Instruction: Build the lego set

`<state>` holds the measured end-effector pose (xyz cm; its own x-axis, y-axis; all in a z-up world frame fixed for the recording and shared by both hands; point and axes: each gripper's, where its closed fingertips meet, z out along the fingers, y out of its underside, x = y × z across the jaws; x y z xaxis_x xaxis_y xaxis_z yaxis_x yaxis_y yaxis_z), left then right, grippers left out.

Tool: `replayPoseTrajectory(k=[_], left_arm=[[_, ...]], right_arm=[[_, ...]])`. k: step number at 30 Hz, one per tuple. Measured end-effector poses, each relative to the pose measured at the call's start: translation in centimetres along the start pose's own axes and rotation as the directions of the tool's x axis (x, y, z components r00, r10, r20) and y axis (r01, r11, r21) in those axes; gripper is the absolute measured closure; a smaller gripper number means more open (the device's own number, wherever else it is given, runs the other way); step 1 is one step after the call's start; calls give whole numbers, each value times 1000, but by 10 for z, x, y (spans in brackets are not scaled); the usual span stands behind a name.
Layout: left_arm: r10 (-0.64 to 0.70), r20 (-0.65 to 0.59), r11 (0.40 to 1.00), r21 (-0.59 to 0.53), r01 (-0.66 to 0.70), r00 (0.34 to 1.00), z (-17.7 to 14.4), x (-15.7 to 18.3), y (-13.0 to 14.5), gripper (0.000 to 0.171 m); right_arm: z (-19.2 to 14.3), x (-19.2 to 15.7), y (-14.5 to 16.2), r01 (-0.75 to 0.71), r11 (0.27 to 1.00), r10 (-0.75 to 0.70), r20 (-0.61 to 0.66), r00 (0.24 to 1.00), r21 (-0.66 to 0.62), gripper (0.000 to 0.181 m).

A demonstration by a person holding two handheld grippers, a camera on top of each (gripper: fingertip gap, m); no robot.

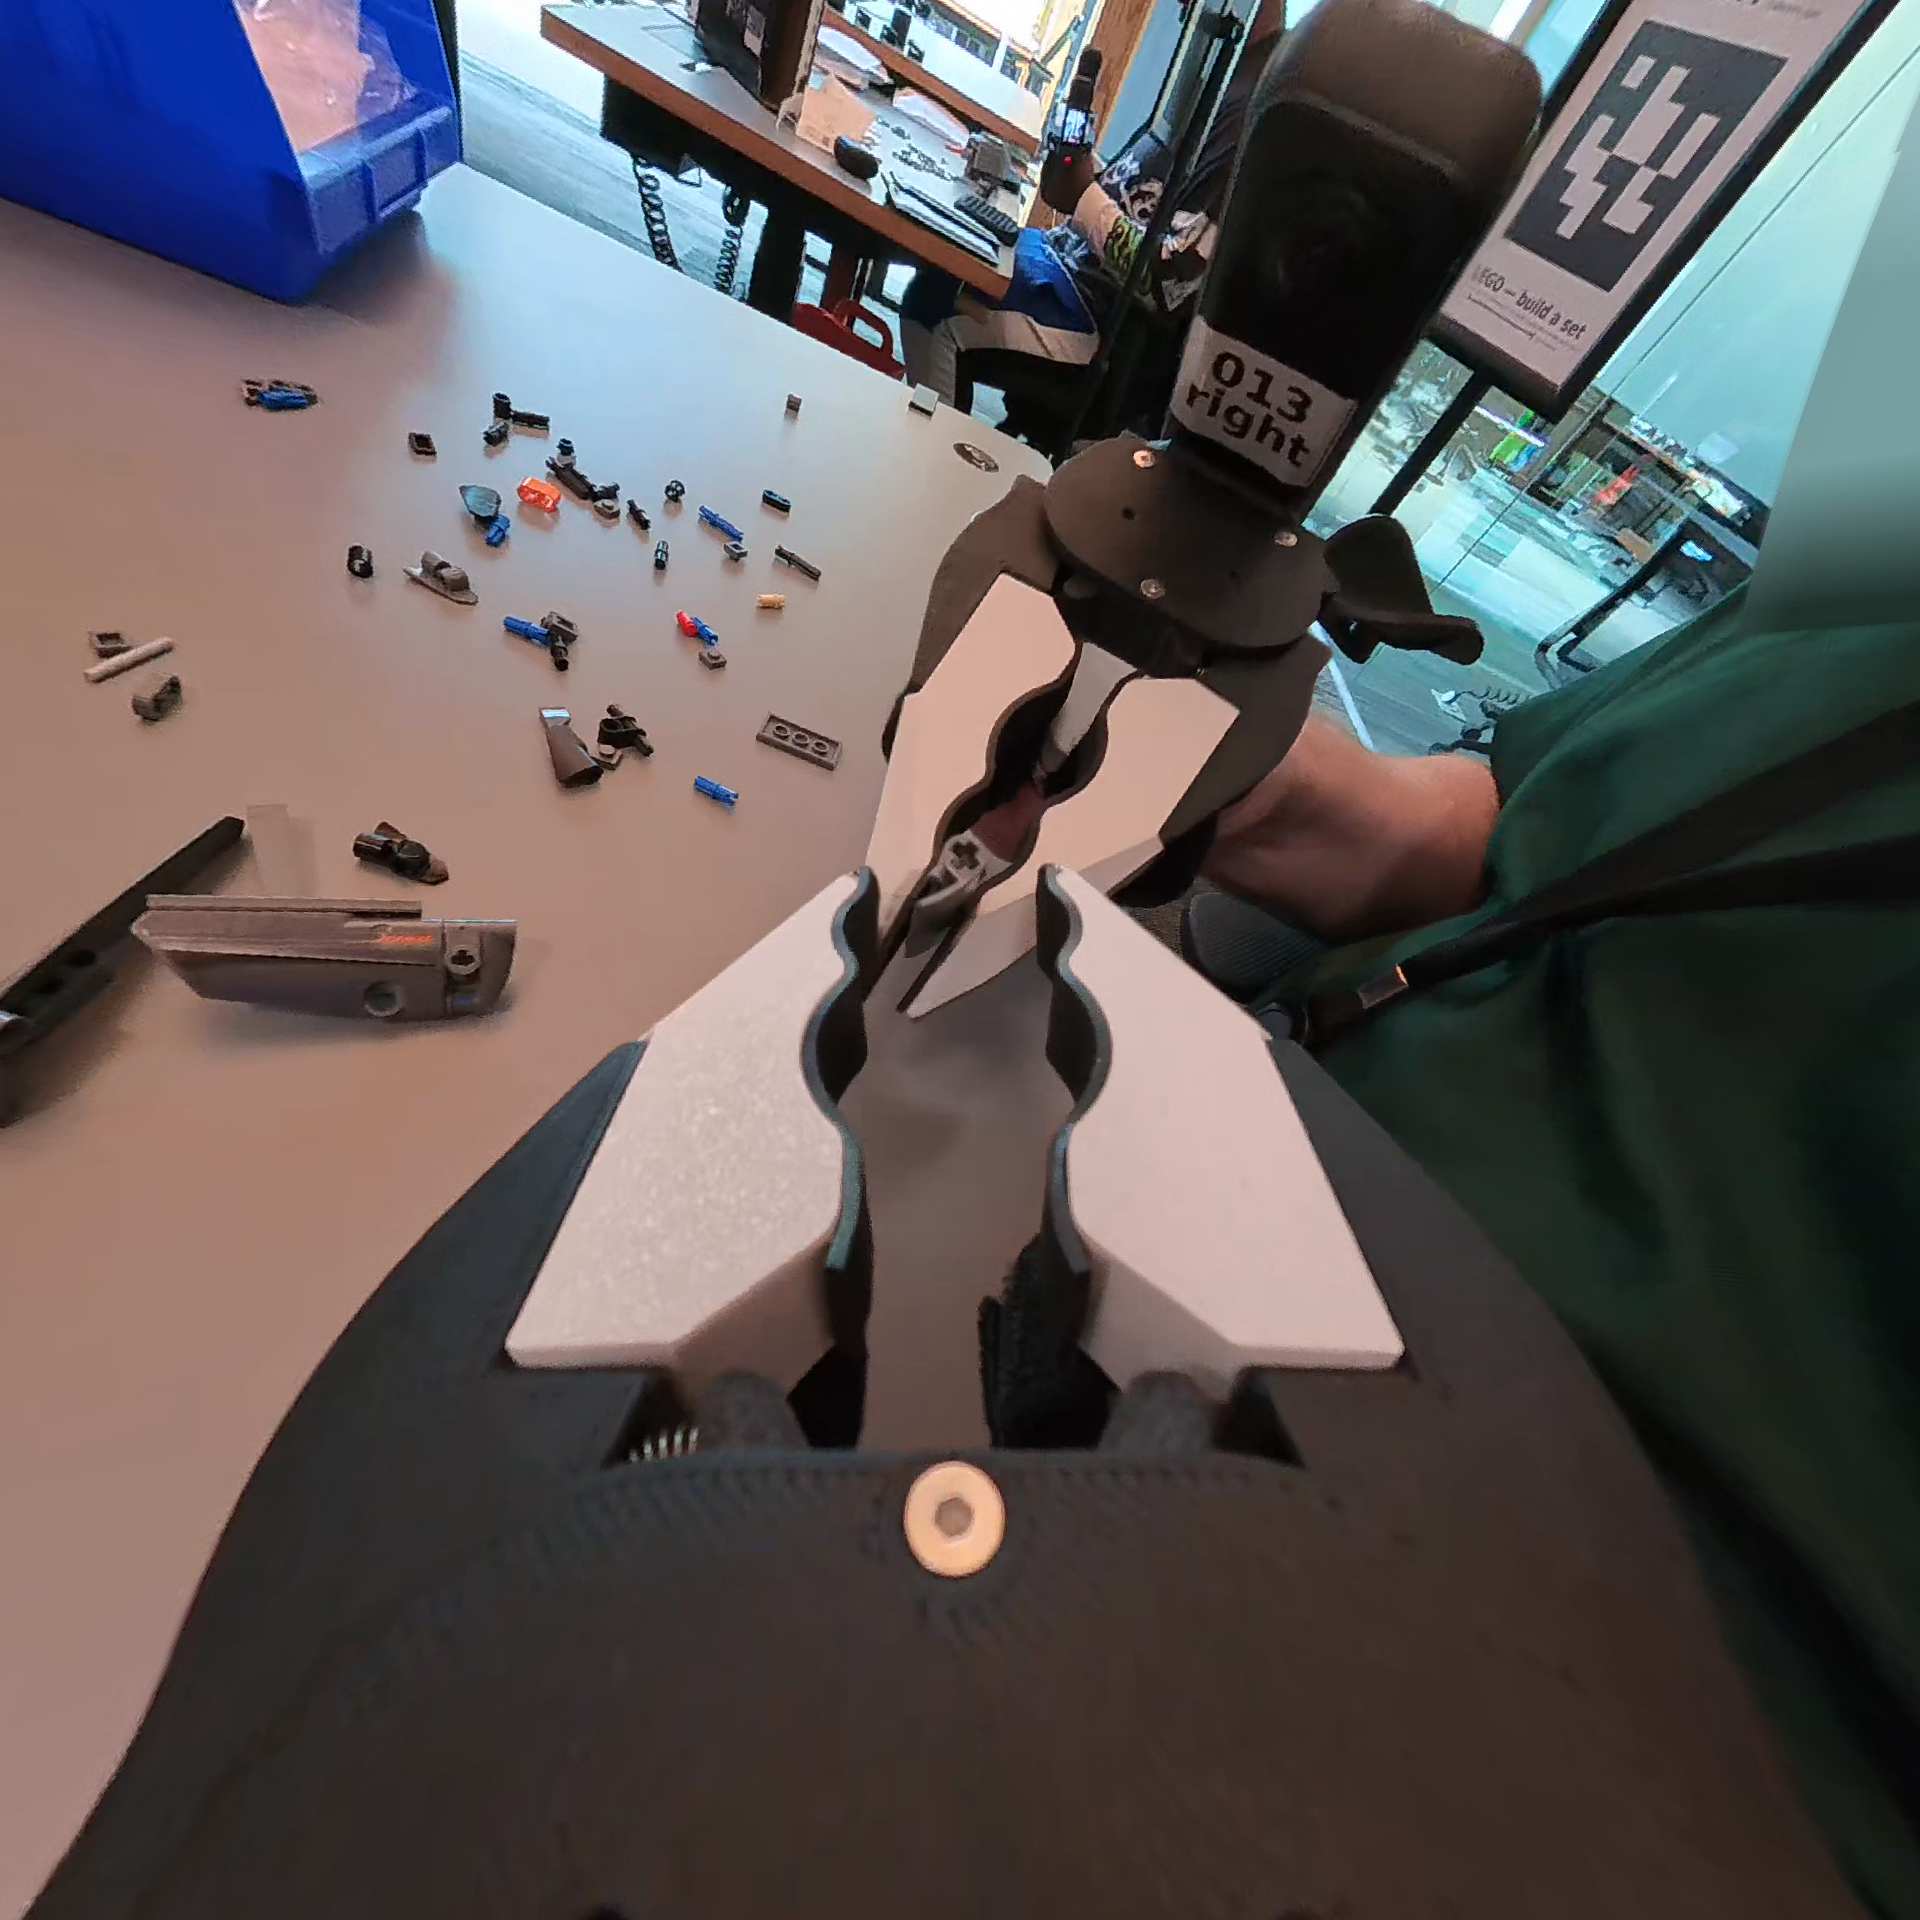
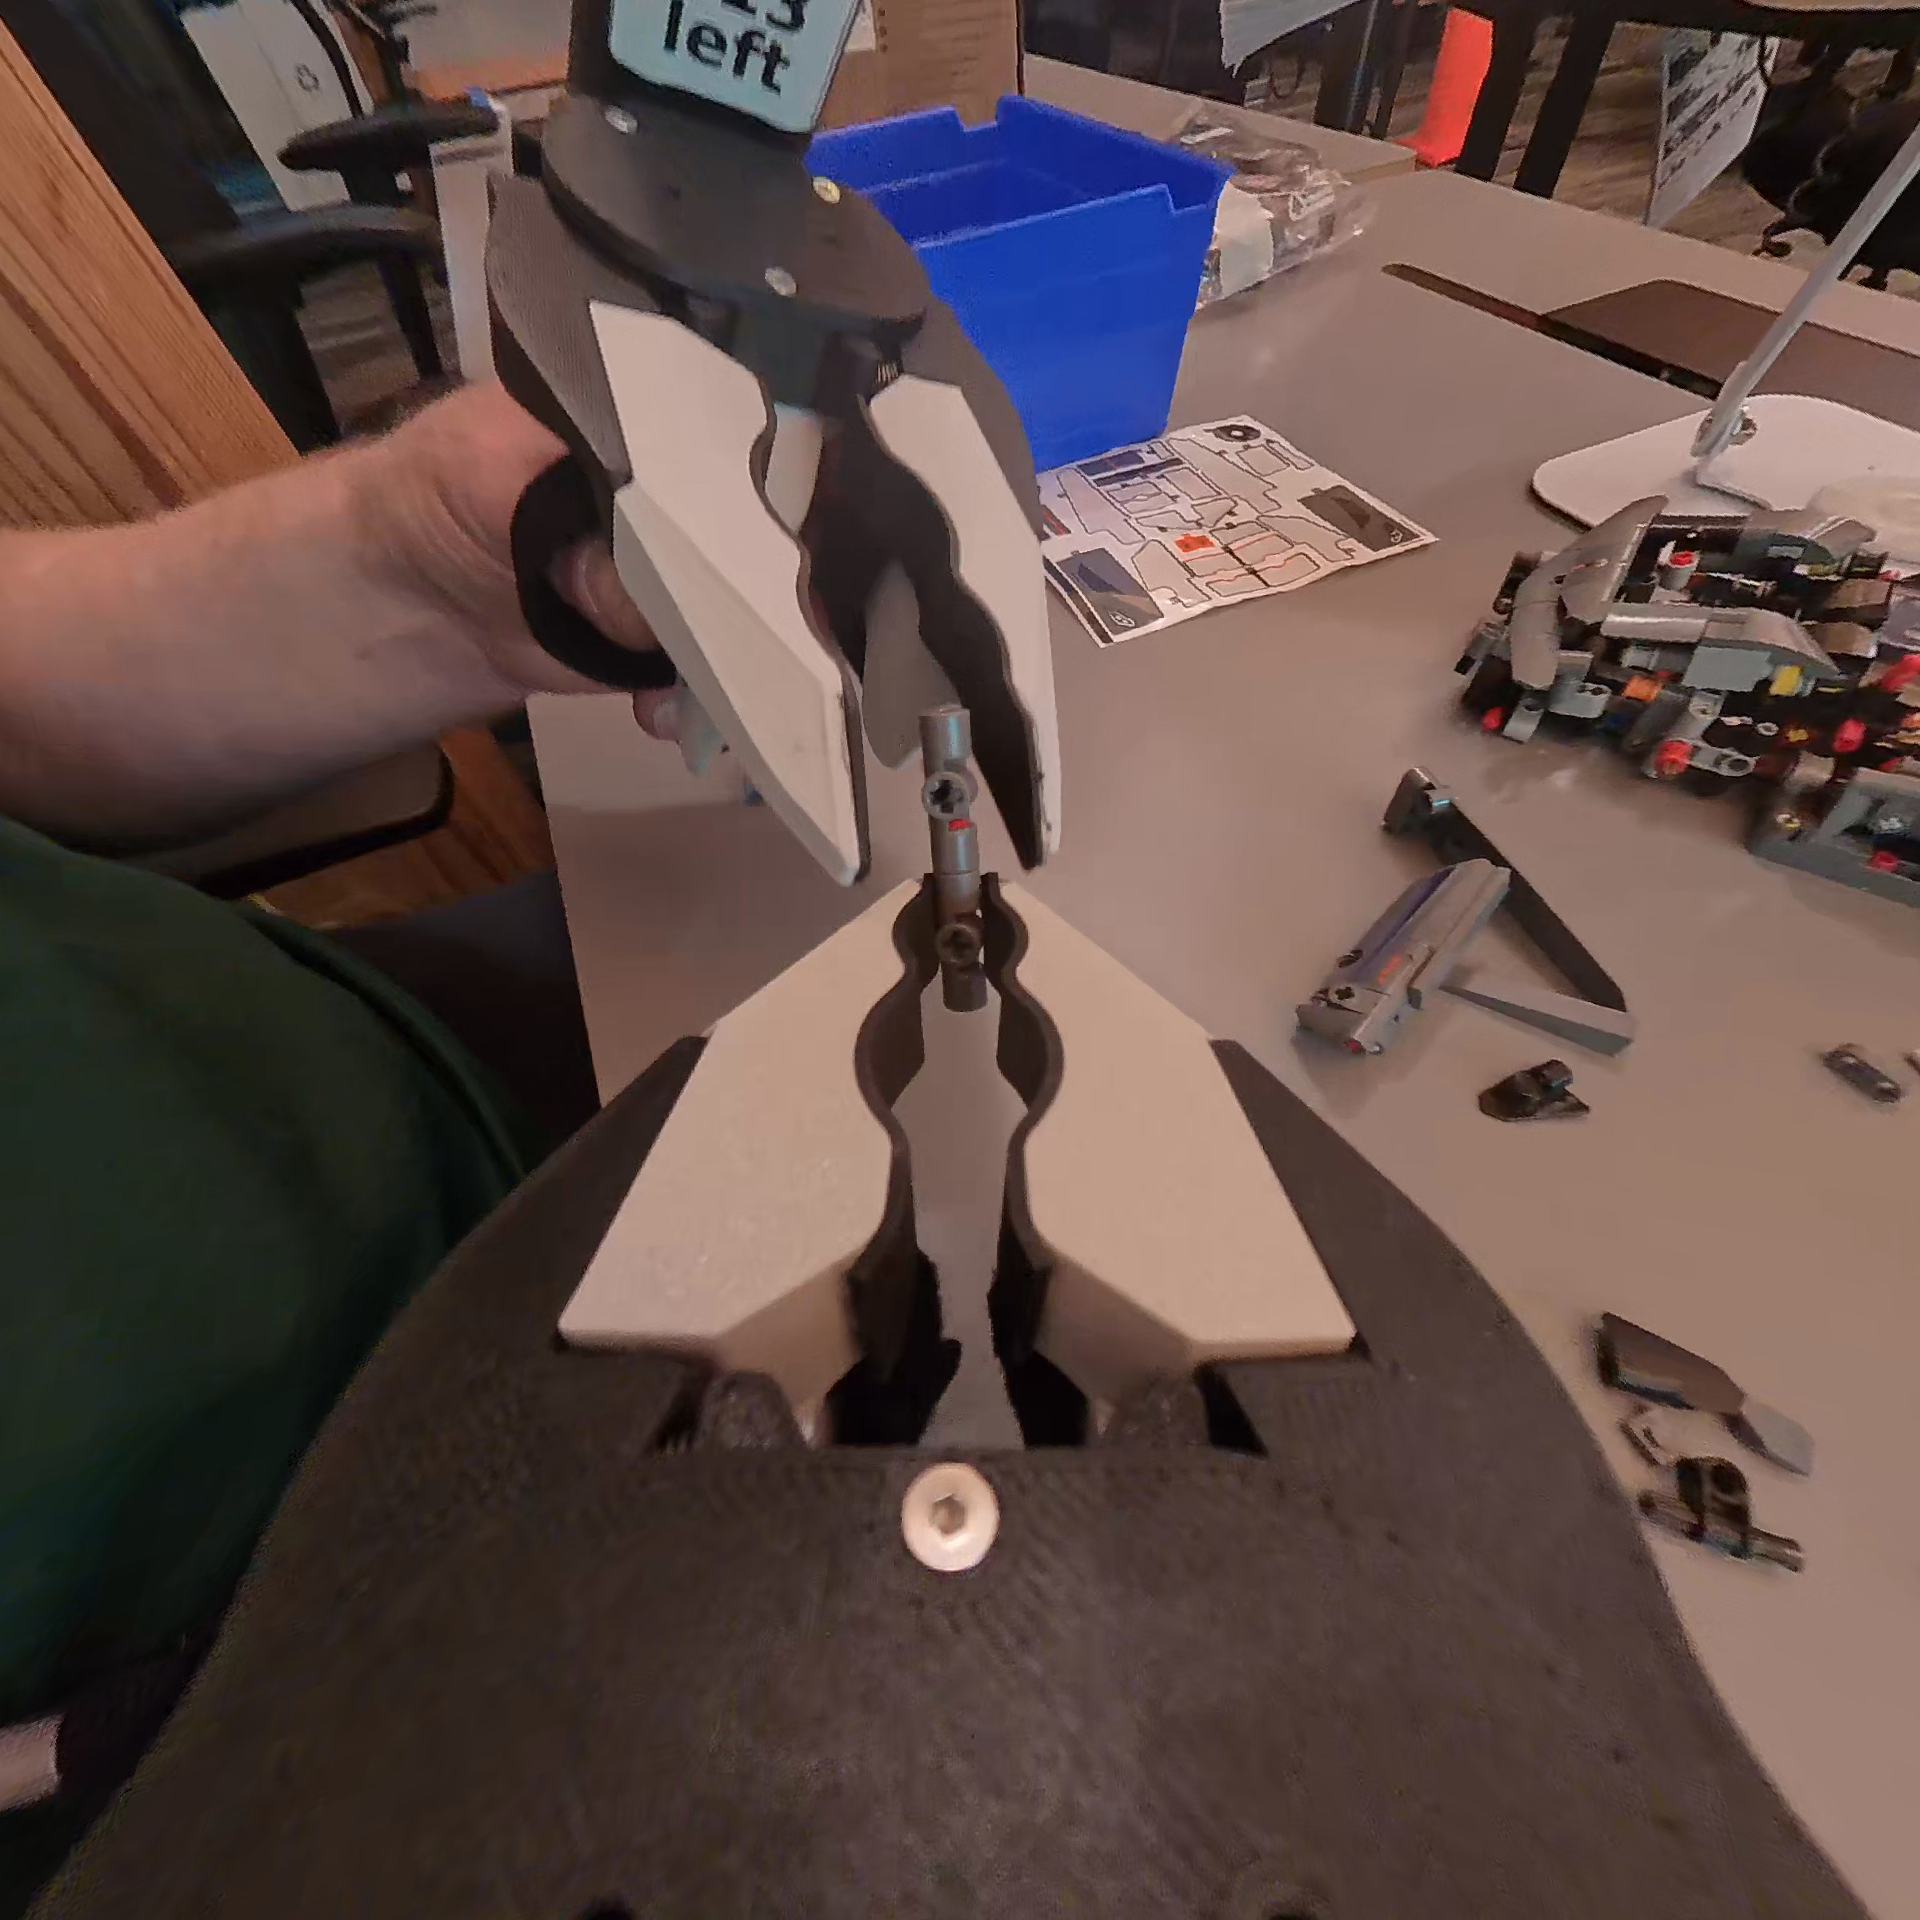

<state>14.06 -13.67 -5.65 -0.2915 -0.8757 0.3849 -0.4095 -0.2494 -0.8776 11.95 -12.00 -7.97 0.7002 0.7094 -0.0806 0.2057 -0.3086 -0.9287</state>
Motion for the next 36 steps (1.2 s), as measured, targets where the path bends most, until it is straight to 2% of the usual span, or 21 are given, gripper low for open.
replayPoseTrajectory(k=[6, 11, 17, 19, 21, 23, 26, 29, 31, 32, 33, 36], left_arm=[[-7, 1, 998, 54, 7, 1000, -3, 1, -1, 158], [-4, 25, 997, 71, 2, 1000, -7, 2, 4, 157], [0, 153, 995, 100, -15, 988, -24, -1, 7, 146], [32, 233, 994, 99, -56, 972, -38, 0, 2, 140], [94, 314, 986, 105, -133, 945, -63, 7, -10, 143], [150, 448, 977, 68, -201, 881, -100, 8, -20, 143], [191, 664, 970, -15, -243, 723, -177, 2, -28, 145], [195, 851, 979, -136, -154, 488, -271, -10, -14, 158], [219, 926, 976, -211, -59, 307, -336, -14, 1, 162], [223, 944, 973, -230, 0, 241, -362, -14, 10, 162], [218, 952, 973, -230, 33, 214, -380, -12, 16, 162], [188, 964, 972, -211, 107, 191, -409, -17, 31, 163]], right_arm=[[7, -9, -4, -7, 1000, 7, 12, 1000, 9, 177], [11, -13, -3, 1, 1000, -1, 9, 1000, -1, 177], [3, -3, 1, 45, 999, -45, -39, 998, -9, 177], [1, 2, 1, 52, 998, -53, -50, 997, -17, 177], [2, 6, 1, 66, 997, -68, -53, 996, -28, 177], [5, 7, -2, 84, 996, -86, -44, 995, -29, 177], [13, 8, -9, 113, 993, -114, -25, 993, -28, 177], [23, 12, -15, 133, 991, -133, -10, 991, -29, 177], [31, 14, -19, 133, 991, -133, 3, 991, -27, 177], [35, 15, -20, 135, 990, -135, 10, 991, -28, 177], [39, 16, -22, 138, 990, -137, 16, 990, -30, 177], [52, 16, -27, 145, 989, -143, 47, 989, -33, 177]])
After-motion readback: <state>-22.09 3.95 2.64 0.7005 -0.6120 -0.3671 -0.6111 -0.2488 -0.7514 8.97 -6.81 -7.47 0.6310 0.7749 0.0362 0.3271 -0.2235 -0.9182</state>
